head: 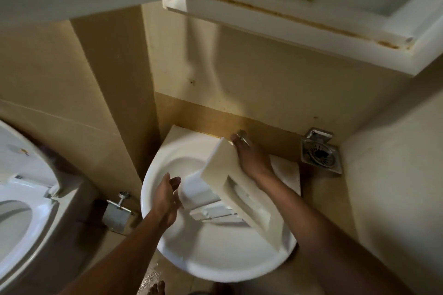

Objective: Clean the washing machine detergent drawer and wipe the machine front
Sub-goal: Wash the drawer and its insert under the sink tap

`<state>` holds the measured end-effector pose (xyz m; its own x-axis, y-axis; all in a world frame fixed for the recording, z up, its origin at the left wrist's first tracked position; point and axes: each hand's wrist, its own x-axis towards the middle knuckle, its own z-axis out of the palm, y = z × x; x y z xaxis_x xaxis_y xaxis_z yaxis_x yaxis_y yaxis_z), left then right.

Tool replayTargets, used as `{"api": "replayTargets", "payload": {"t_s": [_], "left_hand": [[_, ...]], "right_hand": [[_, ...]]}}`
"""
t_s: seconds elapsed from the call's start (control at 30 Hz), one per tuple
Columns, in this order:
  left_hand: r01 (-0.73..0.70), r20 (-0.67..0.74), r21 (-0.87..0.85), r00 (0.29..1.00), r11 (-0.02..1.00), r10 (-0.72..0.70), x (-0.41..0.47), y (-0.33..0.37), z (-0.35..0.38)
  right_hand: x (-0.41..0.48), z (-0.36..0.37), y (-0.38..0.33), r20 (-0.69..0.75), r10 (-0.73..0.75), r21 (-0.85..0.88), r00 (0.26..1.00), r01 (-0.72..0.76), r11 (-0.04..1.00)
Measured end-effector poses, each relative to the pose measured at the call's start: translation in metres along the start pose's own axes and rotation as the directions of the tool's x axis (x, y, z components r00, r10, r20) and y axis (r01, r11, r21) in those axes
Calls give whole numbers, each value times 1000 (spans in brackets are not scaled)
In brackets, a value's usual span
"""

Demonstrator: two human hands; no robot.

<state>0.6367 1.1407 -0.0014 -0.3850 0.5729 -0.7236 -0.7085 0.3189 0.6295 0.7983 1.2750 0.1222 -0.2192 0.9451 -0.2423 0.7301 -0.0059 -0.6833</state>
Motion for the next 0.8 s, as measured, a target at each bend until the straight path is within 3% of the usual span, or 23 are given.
{"api": "replayTargets", "payload": {"t_s": [0.13, 0.3, 0.37, 0.47, 0.53, 0.57, 0.63, 0.7, 0.77, 0.8], "left_hand": [[-186, 22, 38, 982, 982, 186, -35, -5, 9], [21, 191, -310, 981, 950, 41, -68, -21, 11], [59, 236, -376, 971, 925, 33, -78, -21, 14], [-41, 242, -324, 962, 945, 124, -86, -21, 14], [-131, 177, -171, 971, 977, 161, -81, -23, 11], [-166, 126, -101, 976, 981, 178, -78, -23, 9], [-176, 91, -44, 980, 983, 179, -73, -22, 6], [-188, 74, -23, 979, 982, 189, -72, -21, 4], [-217, 57, 25, 975, 976, 216, -71, -22, 6], [-230, 49, 47, 972, 972, 228, -72, -22, 7]], "right_hand": [[-5, 36, -1, -34, 115, -152, 993, -119, 981], [-12, 53, -9, -24, 127, -154, 992, -129, 980], [-11, 55, -8, -4, 127, -97, 992, -127, 987], [-12, 59, 3, 78, 207, 191, 975, -219, 957], [-10, 56, 17, 200, 322, 442, 926, -378, 813], [-8, 54, 28, 290, 353, 562, 890, -457, 690], [-2, 47, 51, 418, 391, 695, 820, -566, 443], [11, 49, 75, 452, 452, 748, 769, -603, 278], [21, 54, 92, 474, 437, 793, 764, -586, 165], [26, 61, 97, 463, 405, 795, 788, -571, 204]]}}
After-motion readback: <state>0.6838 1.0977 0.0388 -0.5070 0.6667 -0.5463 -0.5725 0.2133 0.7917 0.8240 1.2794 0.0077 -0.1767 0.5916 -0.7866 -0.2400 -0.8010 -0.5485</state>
